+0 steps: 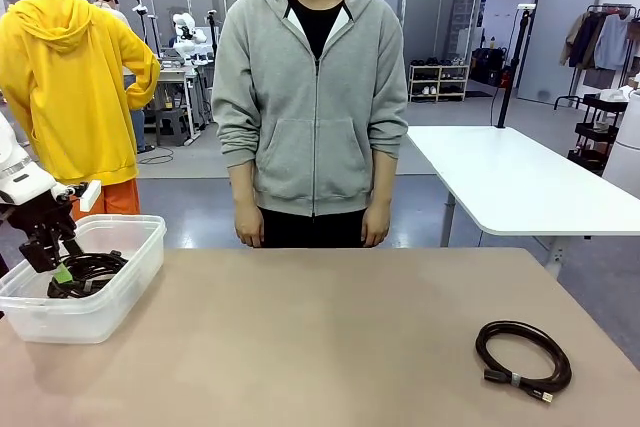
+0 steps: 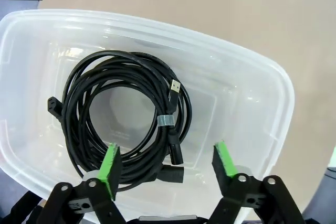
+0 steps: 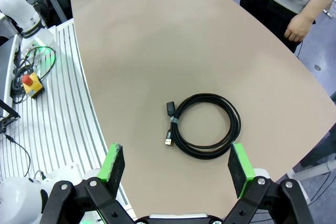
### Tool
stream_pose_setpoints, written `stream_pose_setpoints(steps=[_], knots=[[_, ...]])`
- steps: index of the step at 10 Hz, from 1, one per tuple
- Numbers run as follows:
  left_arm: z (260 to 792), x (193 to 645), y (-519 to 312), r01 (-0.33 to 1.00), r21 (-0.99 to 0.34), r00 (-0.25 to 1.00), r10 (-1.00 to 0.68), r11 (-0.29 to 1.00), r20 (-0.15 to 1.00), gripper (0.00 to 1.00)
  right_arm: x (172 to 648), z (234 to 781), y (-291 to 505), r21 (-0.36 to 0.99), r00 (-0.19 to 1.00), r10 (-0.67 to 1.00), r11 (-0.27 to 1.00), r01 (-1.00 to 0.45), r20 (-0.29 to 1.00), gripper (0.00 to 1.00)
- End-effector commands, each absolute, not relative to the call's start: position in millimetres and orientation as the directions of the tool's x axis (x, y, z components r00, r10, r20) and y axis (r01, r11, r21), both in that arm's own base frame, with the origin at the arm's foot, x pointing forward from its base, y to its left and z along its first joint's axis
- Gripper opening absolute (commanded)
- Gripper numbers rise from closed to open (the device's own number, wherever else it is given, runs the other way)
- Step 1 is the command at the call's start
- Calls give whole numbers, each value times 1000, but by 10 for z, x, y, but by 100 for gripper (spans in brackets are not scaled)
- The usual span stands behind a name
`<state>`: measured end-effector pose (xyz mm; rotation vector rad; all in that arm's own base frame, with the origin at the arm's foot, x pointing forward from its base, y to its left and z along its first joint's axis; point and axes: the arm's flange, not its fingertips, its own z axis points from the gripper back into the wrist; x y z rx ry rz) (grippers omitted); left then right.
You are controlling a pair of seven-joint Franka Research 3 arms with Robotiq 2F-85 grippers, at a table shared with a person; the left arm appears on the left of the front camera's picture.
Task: Organize and store the cables.
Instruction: Place the USB Extension Cable into the Organizing box.
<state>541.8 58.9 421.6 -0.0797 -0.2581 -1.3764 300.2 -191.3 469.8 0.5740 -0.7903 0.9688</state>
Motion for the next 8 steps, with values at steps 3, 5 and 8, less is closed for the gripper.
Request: stream_pose_setpoints(steps=[3, 5, 8], knots=[[4206, 5332, 576, 957, 130, 224, -943, 261, 245, 100, 2998, 4700, -1927, 72, 316, 498, 449, -891, 807, 100], [4219, 5409, 588, 975, 98, 174, -958, 200, 228, 100, 2998, 4700, -1927, 72, 316, 498, 449, -891, 807, 100], [4219, 5409, 588, 975, 98, 174, -958, 200, 228, 100, 2998, 4700, -1927, 72, 316, 498, 449, -891, 807, 100]])
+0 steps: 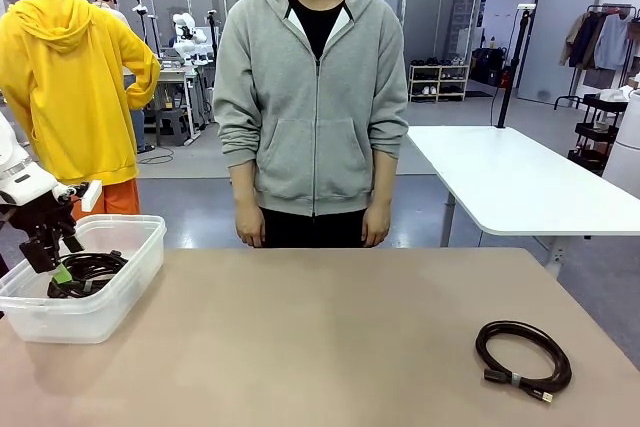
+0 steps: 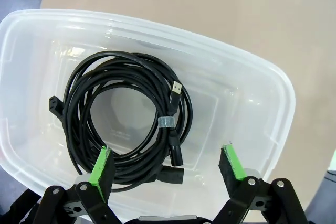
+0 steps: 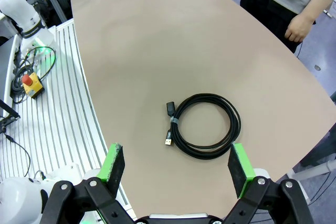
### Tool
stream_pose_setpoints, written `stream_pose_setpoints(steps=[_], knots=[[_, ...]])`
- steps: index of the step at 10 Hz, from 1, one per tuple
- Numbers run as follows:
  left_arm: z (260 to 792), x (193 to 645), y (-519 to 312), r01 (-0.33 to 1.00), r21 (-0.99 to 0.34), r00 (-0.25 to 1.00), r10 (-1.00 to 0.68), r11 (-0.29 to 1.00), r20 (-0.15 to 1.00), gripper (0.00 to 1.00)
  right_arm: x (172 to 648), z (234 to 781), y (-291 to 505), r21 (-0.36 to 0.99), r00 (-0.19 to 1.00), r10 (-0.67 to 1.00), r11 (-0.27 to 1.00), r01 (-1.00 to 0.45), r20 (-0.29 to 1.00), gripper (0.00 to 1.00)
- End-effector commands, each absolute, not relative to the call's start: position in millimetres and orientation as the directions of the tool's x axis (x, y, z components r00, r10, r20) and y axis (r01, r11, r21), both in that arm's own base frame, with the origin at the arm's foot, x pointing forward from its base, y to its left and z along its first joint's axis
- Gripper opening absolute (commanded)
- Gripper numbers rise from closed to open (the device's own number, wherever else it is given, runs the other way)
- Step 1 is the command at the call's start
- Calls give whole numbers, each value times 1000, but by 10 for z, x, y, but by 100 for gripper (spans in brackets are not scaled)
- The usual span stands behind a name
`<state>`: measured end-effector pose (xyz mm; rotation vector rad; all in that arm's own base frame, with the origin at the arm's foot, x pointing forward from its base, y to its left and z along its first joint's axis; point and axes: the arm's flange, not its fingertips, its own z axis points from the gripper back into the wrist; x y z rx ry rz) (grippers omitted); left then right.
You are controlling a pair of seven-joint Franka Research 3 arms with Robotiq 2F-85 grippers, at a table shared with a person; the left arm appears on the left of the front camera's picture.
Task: Organize and store the cables.
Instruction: Place the USB Extension Cable into the Organizing box.
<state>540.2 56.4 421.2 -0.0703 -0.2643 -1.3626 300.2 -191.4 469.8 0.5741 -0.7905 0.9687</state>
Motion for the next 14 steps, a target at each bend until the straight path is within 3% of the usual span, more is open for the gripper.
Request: stream_pose_setpoints(steps=[1, 8, 9, 11, 14], knots=[[4219, 5409, 588, 975, 98, 174, -958, 200, 228, 100, 2998, 4700, -1927, 72, 316, 498, 449, -891, 807, 100], [4212, 5402, 564, 972, 103, 182, -957, 210, 228, 100, 2998, 4700, -1927, 72, 316, 498, 449, -891, 807, 100], [4498, 5335, 468, 967, 119, 184, -940, 226, 286, 100, 2998, 4700, -1927, 72, 316, 498, 449, -891, 807, 100], [4883, 5008, 457, 932, 121, 284, -896, 342, 341, 100, 2998, 4700, -1927, 72, 316, 498, 449, -891, 807, 100], [5098, 4151, 492, 844, 27, 452, -738, 535, 501, 100, 2998, 4700, -1927, 72, 316, 498, 449, -891, 807, 100]])
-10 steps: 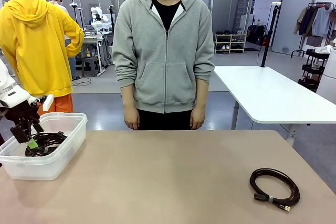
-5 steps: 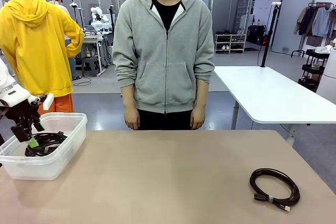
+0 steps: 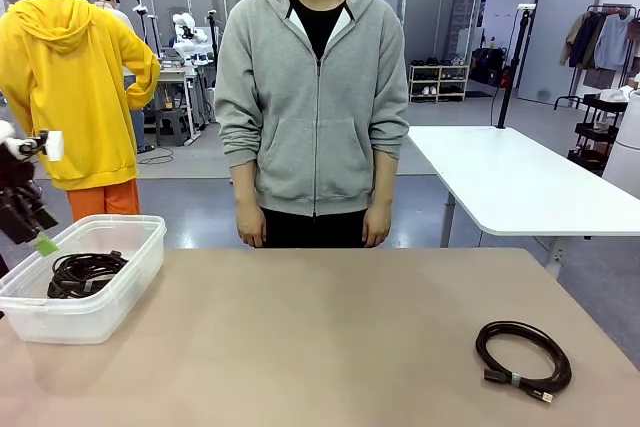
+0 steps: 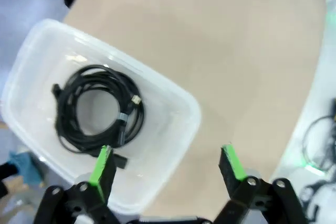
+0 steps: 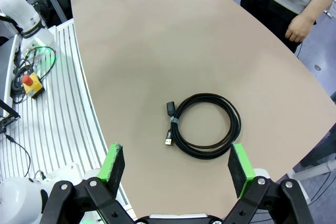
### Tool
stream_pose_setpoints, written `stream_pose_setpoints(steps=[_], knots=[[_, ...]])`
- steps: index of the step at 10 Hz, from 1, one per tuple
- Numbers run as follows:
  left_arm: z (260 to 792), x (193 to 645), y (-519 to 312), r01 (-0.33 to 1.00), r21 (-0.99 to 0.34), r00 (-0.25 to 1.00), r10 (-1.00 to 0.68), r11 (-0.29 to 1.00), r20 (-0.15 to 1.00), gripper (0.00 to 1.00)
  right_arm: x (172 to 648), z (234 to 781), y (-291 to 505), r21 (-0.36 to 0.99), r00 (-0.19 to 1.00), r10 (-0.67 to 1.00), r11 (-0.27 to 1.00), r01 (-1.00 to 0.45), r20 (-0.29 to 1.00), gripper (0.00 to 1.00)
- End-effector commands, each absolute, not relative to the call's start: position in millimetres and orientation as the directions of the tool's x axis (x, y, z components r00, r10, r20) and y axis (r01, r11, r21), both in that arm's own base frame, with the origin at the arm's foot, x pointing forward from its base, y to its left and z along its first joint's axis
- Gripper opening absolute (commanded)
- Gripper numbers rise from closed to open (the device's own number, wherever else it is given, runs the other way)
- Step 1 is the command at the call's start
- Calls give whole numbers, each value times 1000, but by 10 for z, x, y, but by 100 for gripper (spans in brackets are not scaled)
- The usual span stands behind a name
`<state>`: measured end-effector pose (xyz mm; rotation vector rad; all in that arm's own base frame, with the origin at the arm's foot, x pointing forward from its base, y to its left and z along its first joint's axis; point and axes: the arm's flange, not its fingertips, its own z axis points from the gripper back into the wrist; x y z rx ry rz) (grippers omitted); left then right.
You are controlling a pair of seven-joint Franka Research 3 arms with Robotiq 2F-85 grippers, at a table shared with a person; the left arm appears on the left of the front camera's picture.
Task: Organize and store the cables.
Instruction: Place the USB Extension Cable into the Organizing box.
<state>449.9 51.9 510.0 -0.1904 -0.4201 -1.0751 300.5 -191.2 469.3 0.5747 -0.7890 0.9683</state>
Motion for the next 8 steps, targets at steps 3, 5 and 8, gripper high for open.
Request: stream_pose_setpoints(steps=[3, 5, 8], knots=[[5259, 3387, 675, 799, -18, 476, -614, 601, 629, 100, 2998, 4700, -1927, 72, 316, 498, 449, -891, 807, 100], [5257, 3290, 788, 794, 33, 423, -592, 607, 686, 100, 2998, 4700, -1927, 72, 316, 498, 449, -891, 807, 100], [5263, 3392, 746, 806, -17, 472, -624, 592, 623, 100, 2998, 4700, -1927, 72, 316, 498, 449, -891, 807, 100]])
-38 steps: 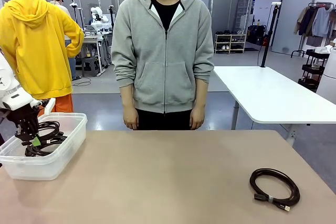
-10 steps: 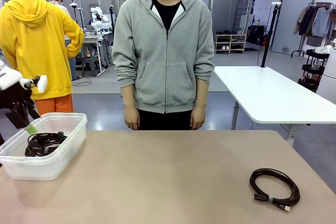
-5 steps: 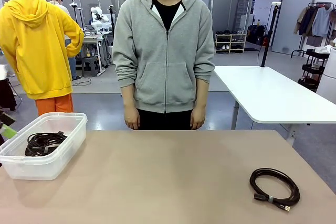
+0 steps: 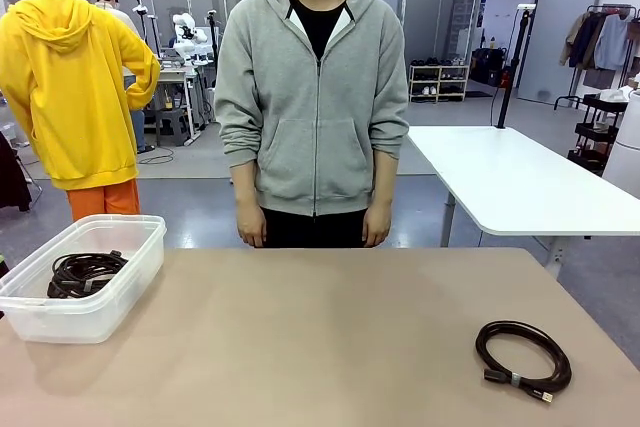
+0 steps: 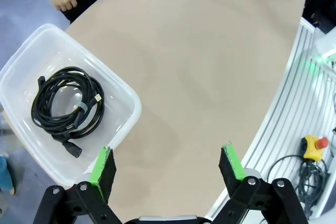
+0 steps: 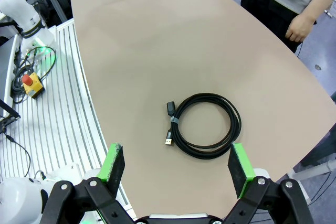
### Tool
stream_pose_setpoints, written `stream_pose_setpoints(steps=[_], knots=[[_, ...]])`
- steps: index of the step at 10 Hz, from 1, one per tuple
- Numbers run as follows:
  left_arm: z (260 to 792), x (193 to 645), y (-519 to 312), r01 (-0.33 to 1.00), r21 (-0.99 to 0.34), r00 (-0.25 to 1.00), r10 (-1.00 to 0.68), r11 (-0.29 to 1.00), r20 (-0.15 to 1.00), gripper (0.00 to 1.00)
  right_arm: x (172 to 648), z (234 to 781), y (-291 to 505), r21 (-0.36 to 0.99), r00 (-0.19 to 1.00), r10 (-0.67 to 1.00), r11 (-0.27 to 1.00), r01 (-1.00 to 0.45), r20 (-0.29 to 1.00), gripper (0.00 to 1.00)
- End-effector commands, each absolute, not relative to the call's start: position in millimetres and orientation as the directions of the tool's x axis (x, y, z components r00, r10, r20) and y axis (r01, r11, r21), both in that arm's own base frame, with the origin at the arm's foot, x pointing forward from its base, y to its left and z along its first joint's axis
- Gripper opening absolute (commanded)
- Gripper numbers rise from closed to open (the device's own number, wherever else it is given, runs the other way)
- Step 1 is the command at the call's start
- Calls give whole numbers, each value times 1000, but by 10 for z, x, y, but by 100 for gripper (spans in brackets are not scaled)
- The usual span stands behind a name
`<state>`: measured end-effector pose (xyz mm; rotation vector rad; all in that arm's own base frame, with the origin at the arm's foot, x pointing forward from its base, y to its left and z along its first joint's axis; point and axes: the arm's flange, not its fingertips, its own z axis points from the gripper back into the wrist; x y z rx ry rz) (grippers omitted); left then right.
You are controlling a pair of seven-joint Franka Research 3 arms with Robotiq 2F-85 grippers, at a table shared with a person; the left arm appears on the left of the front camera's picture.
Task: Organize and store the cables.
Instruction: Place the USB Extension Cable into the Organizing box.
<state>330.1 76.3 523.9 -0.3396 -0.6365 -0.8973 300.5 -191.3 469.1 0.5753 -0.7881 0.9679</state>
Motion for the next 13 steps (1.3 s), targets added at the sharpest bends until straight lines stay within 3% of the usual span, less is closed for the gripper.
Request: stream_pose_setpoints(steps=[1, 6, 8, 13], knots=[[5263, 3392, 746, 806, -17, 472, -624, 592, 623, 100, 2998, 4700, -1927, 72, 316, 498, 449, -891, 807, 100], [5263, 3392, 746, 806, -17, 472, -624, 592, 623, 100, 3015, 4741, -1789, 126, 369, 495, 456, -881, 787, 100], [5263, 3392, 746, 806, -17, 472, -624, 592, 623, 100, 3291, 4564, -1117, 143, 412, 673, 418, -897, 615, 100], [5263, 3392, 746, 806, -17, 472, -624, 592, 623, 100, 3784, 4018, -112, 210, 545, 784, 503, -838, 299, 100]])
